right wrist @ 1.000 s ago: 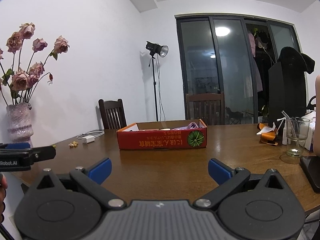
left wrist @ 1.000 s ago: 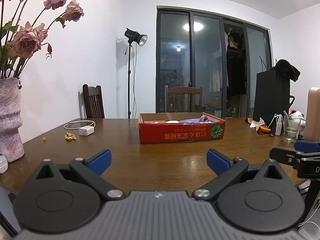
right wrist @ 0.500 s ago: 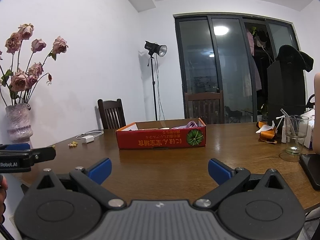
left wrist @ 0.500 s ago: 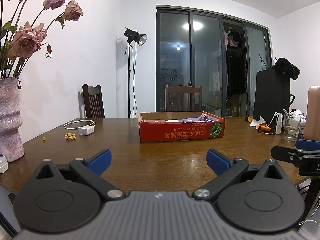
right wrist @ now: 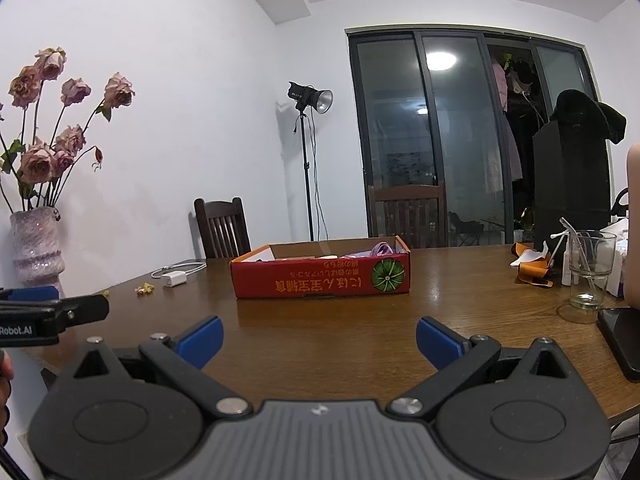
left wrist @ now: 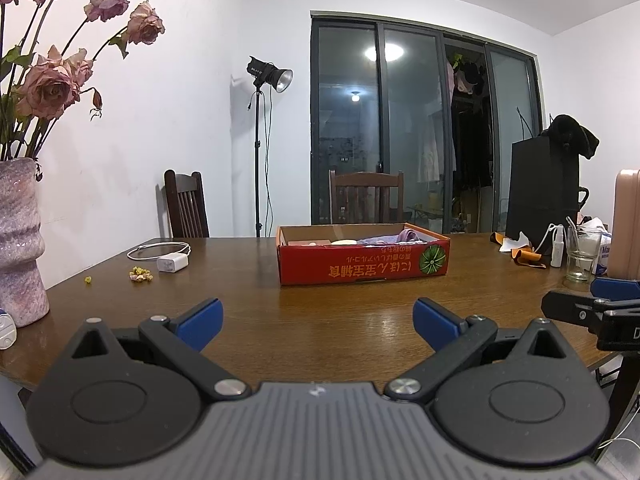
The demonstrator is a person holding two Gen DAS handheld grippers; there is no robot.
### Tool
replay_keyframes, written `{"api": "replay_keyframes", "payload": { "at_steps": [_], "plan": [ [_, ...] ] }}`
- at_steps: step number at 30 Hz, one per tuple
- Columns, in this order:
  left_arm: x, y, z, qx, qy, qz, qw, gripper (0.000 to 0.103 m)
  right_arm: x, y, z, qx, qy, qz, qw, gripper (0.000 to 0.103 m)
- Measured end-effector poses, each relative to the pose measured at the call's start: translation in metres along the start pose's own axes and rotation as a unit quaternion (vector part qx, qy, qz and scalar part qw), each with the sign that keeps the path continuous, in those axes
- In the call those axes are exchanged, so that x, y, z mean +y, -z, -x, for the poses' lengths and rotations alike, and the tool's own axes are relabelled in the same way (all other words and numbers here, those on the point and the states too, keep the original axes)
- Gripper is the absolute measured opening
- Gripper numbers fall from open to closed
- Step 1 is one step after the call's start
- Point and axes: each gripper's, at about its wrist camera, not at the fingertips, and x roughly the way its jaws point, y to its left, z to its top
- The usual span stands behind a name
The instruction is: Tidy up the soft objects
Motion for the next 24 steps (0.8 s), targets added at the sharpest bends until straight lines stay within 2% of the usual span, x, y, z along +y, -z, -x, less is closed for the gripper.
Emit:
{"api": "replay_keyframes", "payload": {
  "at_steps": [24],
  "plan": [
    [0.0003,-0.0012,-0.0005,0.005,0.000,0.000,1.0000,0.103,-0.0015,0.0007,0.0001,-0.001,0.001,-0.001,1.000,0.103]
  ]
}}
